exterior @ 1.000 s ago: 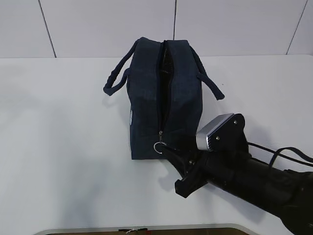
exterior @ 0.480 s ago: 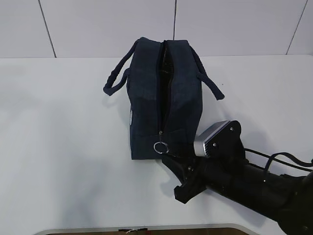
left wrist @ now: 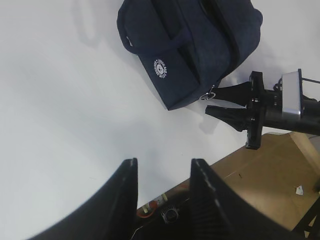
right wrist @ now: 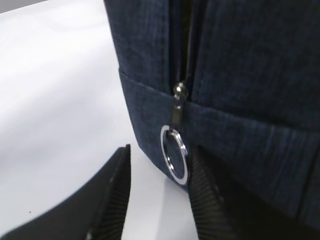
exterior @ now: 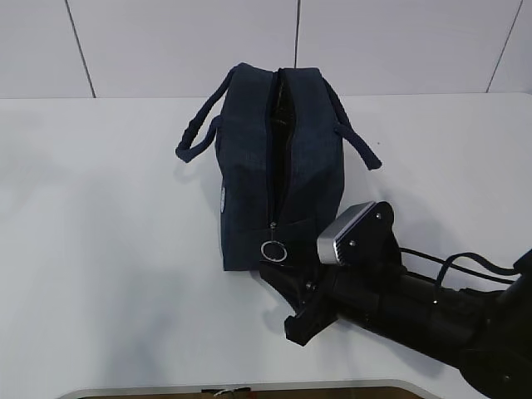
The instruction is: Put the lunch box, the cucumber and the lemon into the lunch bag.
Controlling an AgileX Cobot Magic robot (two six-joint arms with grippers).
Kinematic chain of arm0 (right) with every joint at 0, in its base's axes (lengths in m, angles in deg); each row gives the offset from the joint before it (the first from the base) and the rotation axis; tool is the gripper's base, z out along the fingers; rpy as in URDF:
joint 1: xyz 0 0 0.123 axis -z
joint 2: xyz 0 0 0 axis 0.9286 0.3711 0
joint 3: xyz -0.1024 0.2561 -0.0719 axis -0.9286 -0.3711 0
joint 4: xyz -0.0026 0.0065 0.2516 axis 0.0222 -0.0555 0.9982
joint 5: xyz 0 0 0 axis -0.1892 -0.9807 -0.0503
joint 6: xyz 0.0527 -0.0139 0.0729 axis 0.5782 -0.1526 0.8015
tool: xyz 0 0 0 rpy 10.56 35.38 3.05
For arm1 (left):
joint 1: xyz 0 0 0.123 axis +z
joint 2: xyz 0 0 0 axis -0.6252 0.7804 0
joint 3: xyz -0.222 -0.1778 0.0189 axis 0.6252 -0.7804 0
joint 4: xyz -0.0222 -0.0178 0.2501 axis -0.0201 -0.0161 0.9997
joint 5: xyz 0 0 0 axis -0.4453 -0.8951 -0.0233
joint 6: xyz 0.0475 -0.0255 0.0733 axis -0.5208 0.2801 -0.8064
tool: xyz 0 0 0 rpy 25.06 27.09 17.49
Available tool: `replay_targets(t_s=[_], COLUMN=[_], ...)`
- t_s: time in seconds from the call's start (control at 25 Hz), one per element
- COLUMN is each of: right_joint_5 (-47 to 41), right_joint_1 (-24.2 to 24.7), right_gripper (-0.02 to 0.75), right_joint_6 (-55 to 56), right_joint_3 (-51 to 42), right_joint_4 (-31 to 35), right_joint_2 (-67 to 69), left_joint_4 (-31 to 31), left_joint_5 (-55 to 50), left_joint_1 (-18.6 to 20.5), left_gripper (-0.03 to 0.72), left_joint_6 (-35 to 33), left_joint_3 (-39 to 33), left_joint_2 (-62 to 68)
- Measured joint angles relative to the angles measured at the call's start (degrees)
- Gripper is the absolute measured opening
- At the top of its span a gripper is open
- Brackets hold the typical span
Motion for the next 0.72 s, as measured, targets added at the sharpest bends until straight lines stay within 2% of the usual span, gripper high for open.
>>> replay_targets(t_s=[0.72], right_joint_5=[-1.4], right_joint_1=[0.0], right_gripper=[0.318], right_joint_6=[2.8], right_joint_3=[4.5], right_joint_4=[-2.5], right_joint_2=[1.1], left_joint_4=[0.1], left_joint_5=[0.0], left_joint_1=[0.0], left_gripper=[0.251], left_joint_6=[0.0], left_joint_3=[0.0], left_joint_2=[0.0])
